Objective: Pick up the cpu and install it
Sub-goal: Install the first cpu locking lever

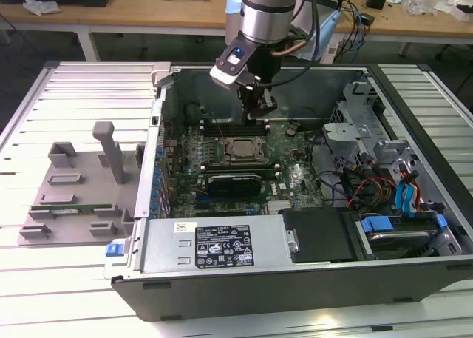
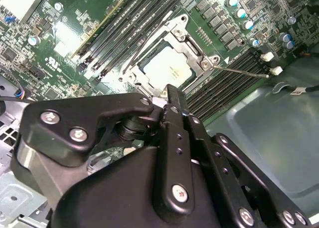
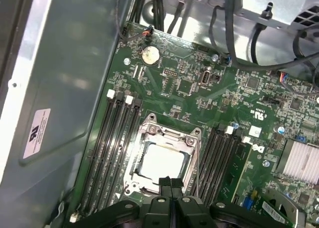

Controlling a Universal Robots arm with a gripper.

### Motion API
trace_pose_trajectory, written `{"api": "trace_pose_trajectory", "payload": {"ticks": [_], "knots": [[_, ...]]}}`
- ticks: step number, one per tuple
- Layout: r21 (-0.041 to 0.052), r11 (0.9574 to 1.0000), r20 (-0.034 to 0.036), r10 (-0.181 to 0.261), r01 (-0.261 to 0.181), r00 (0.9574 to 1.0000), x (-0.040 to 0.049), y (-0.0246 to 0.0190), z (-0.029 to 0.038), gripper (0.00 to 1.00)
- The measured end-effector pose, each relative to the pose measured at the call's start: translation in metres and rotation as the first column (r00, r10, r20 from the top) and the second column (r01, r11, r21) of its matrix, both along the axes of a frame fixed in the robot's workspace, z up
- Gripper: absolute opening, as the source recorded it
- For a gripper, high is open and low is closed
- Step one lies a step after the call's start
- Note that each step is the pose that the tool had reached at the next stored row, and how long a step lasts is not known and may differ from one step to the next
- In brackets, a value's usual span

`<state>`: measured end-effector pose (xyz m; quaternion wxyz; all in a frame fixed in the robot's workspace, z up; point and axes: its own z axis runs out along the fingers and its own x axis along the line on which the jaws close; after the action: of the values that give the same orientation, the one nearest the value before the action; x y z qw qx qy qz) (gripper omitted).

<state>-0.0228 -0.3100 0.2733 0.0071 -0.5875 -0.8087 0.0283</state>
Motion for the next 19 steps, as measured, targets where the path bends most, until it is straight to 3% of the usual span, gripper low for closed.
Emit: {"api": "trace_pose_trajectory", "payload": {"ticks": [5, 12, 19], "knots": [[0.0000, 0.9984, 0.0000, 0.057, -0.057, 0.9984, 0.0000, 0.0000, 0.0000, 0.11], [0.0000, 0.9908, 0.0000, 0.135, -0.135, 0.9908, 0.0000, 0.0000, 0.0000, 0.11], [0.0000, 0.9685, -0.0001, 0.249, -0.249, 0.9685, 0.0000, 0.0000, 0.0000, 0.11]]}}
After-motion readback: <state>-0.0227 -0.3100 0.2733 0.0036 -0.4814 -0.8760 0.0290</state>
